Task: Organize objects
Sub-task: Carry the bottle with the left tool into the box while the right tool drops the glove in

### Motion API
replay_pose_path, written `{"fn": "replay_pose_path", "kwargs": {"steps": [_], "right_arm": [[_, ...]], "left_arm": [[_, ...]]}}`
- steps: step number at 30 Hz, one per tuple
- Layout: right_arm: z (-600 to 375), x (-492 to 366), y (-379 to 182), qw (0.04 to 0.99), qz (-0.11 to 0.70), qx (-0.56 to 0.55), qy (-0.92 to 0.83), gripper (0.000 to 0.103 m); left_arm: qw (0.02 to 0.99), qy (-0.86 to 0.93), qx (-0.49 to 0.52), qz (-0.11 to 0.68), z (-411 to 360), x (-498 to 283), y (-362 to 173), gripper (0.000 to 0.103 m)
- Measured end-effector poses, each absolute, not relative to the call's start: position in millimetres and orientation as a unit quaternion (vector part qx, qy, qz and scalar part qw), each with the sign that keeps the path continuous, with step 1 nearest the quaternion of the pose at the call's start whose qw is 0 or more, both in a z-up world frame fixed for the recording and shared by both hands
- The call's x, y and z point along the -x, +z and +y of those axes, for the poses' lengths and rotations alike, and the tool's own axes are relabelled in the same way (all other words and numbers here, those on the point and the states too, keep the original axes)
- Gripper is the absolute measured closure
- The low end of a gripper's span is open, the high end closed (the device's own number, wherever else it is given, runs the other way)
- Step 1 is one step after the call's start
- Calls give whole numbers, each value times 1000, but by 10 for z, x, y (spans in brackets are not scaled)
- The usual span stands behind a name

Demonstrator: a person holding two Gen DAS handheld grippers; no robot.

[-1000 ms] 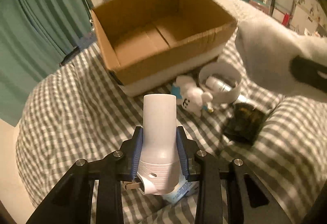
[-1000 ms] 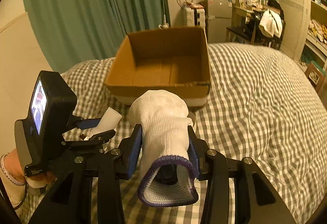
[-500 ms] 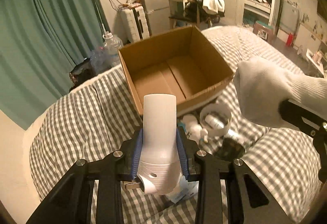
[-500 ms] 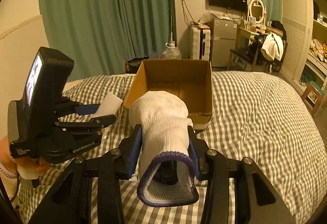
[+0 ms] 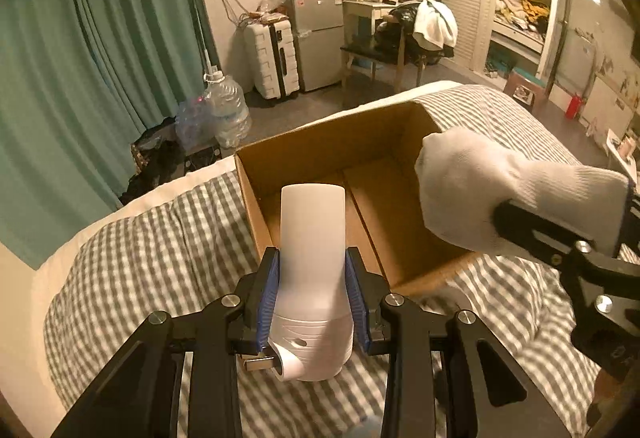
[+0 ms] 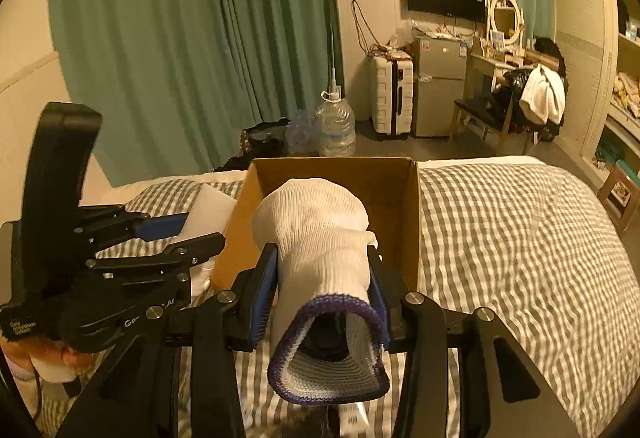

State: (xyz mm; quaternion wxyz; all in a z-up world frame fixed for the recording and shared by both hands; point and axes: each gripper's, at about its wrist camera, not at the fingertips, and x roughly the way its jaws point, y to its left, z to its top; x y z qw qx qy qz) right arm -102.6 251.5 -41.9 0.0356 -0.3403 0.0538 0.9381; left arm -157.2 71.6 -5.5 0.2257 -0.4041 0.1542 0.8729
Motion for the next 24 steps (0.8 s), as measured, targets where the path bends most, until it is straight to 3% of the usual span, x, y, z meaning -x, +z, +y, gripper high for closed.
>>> {"fn": "replay_pose_path", "kwargs": {"steps": [9, 11, 13, 14, 15, 22, 24], "right_arm": [[2845, 1688, -911, 45, 74, 368, 926, 61], [2897, 1741, -976, 44, 78, 369, 925, 56], [2923, 1694, -961, 45, 81, 355, 930, 49], [2928, 1653, -924, 42, 82, 343, 935, 38], [2930, 1598, -868, 43, 81, 330, 940, 32], [2837, 1241, -371, 62, 65, 295, 951, 29], [2759, 1124, -227, 74, 49, 296, 951, 24]], "left_arm": [[241, 866, 411, 150, 898, 2113, -486, 70], [253, 863, 409, 152, 929, 2132, -497, 68], [264, 863, 402, 156, 953, 2100, -475, 55], [263, 865, 396, 161, 957, 2071, -451, 39], [260, 868, 390, 164, 953, 2046, -427, 31], [240, 879, 383, 151, 710, 1771, -73, 24], [241, 879, 388, 139, 629, 1693, 24, 20]]}}
